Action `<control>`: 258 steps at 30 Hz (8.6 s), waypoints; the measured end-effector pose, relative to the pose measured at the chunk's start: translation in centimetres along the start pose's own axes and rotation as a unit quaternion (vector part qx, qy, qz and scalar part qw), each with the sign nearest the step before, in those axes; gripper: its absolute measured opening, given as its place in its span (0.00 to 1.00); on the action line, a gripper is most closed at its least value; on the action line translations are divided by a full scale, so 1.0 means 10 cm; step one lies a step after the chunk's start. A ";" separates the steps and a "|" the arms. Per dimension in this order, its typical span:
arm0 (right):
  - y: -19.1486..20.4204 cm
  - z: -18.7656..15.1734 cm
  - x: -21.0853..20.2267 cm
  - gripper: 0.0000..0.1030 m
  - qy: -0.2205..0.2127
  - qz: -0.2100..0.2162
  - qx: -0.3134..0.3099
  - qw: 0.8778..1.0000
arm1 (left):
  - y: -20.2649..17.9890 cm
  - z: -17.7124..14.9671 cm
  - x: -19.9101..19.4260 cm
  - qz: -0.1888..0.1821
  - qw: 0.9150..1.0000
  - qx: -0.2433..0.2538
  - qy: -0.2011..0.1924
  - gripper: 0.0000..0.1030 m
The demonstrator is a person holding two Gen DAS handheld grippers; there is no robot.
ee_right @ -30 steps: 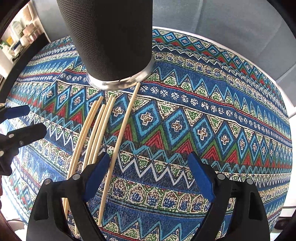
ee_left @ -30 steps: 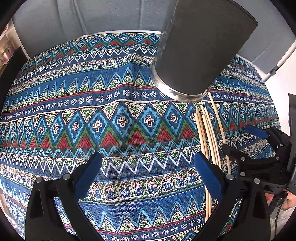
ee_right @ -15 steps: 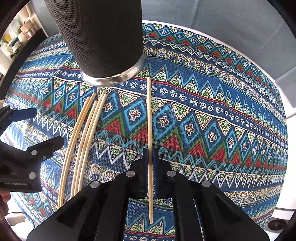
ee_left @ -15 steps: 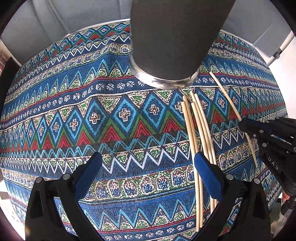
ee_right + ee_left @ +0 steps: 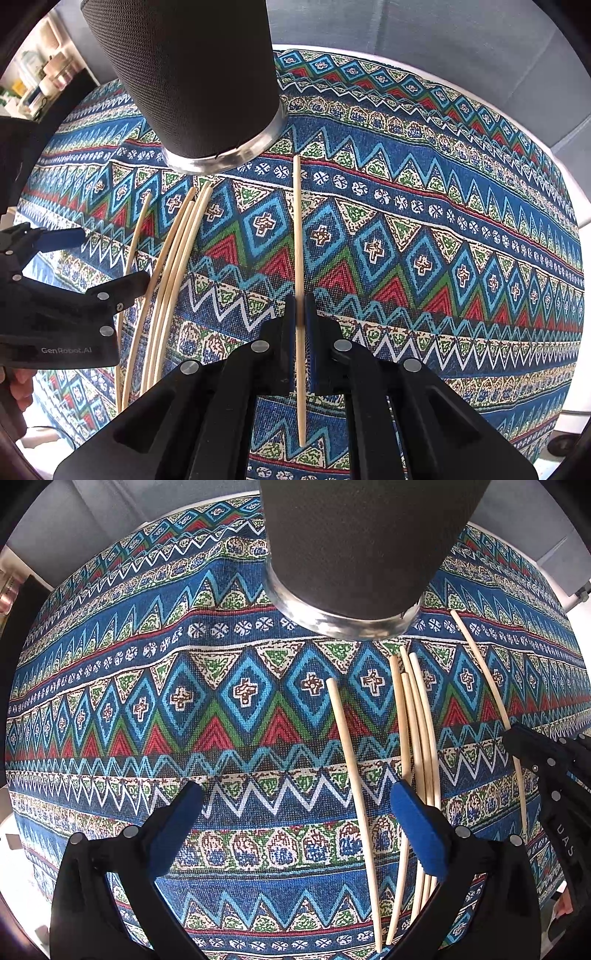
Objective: Organize utensils
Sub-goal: 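Close the right tool on a wooden stick while the left tool grasps another stick, then lift the left tool's stick over the cup while the right tool lifts its stick, then lower the left tool's stick into the cup while the right tool lowers its stick, then open the left tool to drop its stick while the right tool releases its stick, then move the left tool back to the stick pile while the right tool returns too, then close the right tool on a wooden stick while the left tool grasps another stick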
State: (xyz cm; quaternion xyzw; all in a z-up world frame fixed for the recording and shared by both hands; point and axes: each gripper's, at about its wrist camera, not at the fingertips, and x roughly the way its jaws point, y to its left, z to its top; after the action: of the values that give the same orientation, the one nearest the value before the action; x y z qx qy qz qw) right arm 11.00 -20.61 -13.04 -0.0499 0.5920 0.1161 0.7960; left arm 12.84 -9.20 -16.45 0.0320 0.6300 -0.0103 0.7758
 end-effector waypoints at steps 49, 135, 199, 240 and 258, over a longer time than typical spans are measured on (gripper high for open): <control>-0.29 0.80 -1.94 0.05 -0.227 0.107 0.057 0.966 | 0.77 0.69 -2.49 -0.060 0.972 0.009 -0.225 0.04; -0.02 1.10 -1.58 0.84 -0.269 -0.003 0.013 0.963 | 1.10 0.57 -1.90 -0.107 0.943 -0.045 -0.311 0.94; 0.36 -0.07 0.13 0.85 -0.004 -0.007 0.084 0.996 | 0.86 -0.35 -0.48 -0.088 0.990 -0.036 -0.102 0.94; -0.33 -0.15 0.05 0.05 0.002 0.058 0.115 0.992 | -0.36 -0.07 -0.01 -0.015 0.999 0.032 0.005 0.88; -0.50 -0.29 -0.27 0.05 -0.016 0.090 0.137 0.986 | 0.60 -0.36 -0.35 -0.082 0.996 -0.001 0.045 0.04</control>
State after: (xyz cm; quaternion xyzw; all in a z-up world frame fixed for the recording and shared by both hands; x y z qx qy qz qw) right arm 8.80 -26.44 -11.56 0.1151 0.5914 0.1060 0.7910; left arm 8.98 -3.11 -13.53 -0.0198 0.6645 -0.0722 0.7436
